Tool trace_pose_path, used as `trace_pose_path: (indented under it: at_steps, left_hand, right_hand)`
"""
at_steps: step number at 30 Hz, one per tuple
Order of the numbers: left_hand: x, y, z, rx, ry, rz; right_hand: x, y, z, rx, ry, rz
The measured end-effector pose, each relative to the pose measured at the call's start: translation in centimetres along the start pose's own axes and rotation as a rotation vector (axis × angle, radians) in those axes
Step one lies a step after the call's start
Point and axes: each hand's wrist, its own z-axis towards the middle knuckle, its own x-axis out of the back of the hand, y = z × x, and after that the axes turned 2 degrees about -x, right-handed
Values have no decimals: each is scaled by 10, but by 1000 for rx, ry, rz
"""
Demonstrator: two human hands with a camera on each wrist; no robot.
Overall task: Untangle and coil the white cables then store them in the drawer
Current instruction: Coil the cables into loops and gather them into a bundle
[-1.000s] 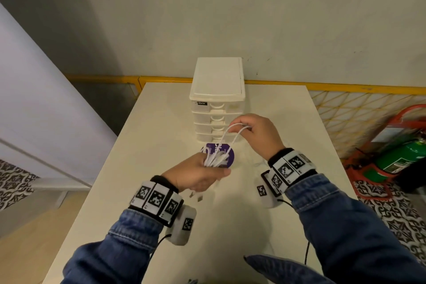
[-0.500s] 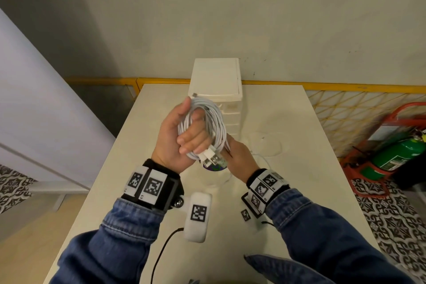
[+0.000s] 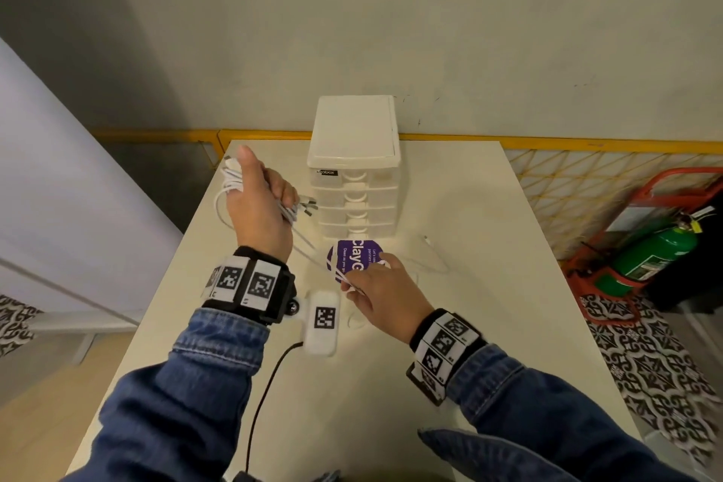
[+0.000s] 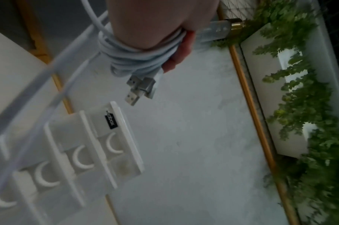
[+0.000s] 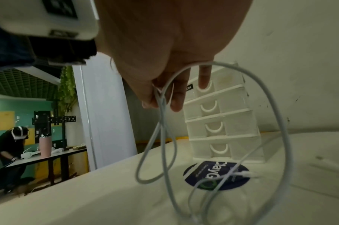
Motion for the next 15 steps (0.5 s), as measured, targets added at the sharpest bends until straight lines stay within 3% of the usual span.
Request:
trace_pose_path:
  at_steps: [4,7,9,11,13,15]
  left_hand:
    - [9,-5,2,-176,-54,426]
    - [9,-13,-6,-194,-111,645]
    - [7,-15,-9,-171,-112,667]
    - [6,-11,-8,-75,-188,563]
    - [5,-4,-5,127,-395,403]
    - [4,0,-8,316,-601,452]
  right_hand:
    - [15,4,3,37,87,-56]
    - [26,10,5,71,201,-130]
    - [28,12,4,70,175,-123]
    - [27,15,2,-24,8,-65]
    - [26,23,1,-187,-198,-16]
    - [27,32,0,-292,-255,86]
